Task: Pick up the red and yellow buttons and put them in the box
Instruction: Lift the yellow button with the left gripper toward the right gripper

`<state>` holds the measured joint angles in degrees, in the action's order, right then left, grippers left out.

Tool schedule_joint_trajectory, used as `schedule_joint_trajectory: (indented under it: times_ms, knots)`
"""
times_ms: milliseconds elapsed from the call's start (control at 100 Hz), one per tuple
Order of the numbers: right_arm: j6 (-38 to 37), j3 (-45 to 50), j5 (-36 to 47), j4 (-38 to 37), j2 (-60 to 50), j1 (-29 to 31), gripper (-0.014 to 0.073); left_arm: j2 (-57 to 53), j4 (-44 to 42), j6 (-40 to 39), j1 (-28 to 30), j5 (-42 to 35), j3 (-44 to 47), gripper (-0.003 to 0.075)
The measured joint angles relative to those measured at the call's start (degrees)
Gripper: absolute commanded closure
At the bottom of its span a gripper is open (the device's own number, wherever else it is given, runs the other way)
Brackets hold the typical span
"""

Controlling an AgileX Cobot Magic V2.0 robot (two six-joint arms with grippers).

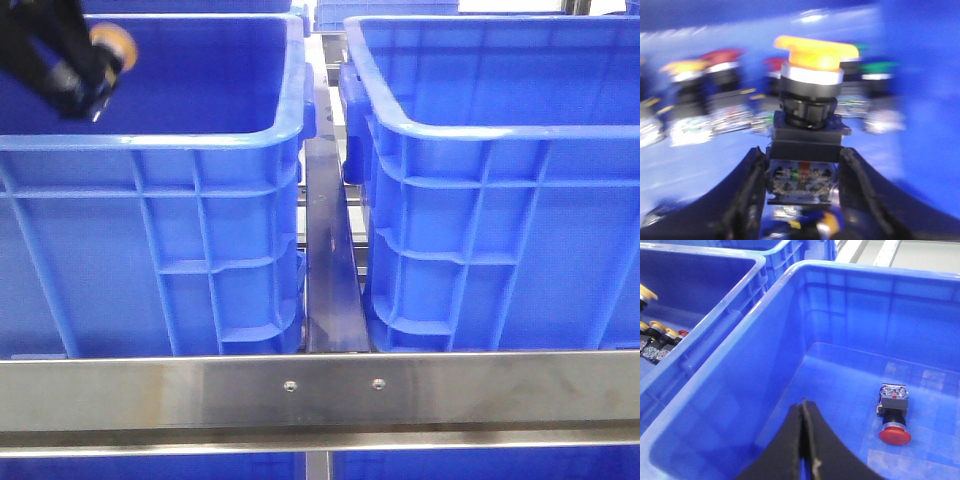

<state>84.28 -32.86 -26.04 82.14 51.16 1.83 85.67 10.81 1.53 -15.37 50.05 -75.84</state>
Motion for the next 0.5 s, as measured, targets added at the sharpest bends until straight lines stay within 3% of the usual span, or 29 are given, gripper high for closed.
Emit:
schedule_joint_trajectory:
  times_ms: [500]
  knots:
    - [0.00, 0.00, -0.12, 0.00, 0.00, 0.00, 0.0662, -4.03, 5.23, 20.76, -17.66, -0.28, 0.00, 0.0650]
